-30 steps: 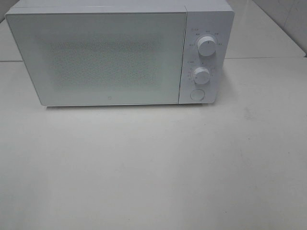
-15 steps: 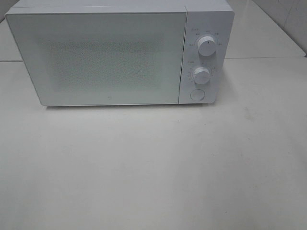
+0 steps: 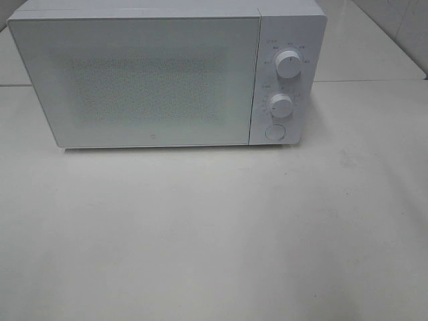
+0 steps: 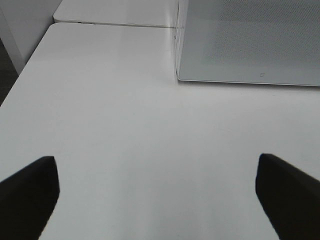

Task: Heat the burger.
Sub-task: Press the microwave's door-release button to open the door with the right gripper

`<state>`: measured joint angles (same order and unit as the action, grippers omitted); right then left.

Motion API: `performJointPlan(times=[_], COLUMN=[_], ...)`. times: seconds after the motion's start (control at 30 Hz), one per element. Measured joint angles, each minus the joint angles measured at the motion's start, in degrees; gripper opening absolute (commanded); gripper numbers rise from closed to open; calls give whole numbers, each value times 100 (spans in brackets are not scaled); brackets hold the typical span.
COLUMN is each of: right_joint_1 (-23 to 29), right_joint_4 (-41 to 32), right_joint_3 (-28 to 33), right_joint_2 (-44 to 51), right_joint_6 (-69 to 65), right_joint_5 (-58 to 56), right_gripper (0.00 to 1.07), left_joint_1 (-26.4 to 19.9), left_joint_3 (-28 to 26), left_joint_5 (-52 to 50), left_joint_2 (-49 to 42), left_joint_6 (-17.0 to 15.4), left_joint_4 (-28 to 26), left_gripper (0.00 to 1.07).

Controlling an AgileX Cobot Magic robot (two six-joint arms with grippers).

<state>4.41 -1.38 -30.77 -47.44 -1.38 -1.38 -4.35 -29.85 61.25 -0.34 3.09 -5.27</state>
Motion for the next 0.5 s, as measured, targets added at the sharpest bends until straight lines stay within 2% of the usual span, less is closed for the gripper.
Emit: performJointPlan(times=[0.47, 0.5], right_joint_1=[0, 0], right_joint_4=[138, 138], right_joint_3=[40, 189], right_joint_2=[-1404, -1621], right_joint_6=[6, 11], right_joint_5=[2028, 2521], right_gripper=[75, 75], left_joint_1=[0, 0], left_joint_3=[0, 0], left_joint_5=[0, 0], left_joint_2=[0, 0], left_joint_6=[0, 0], left_joint_4=[0, 0], left_gripper=[100, 100])
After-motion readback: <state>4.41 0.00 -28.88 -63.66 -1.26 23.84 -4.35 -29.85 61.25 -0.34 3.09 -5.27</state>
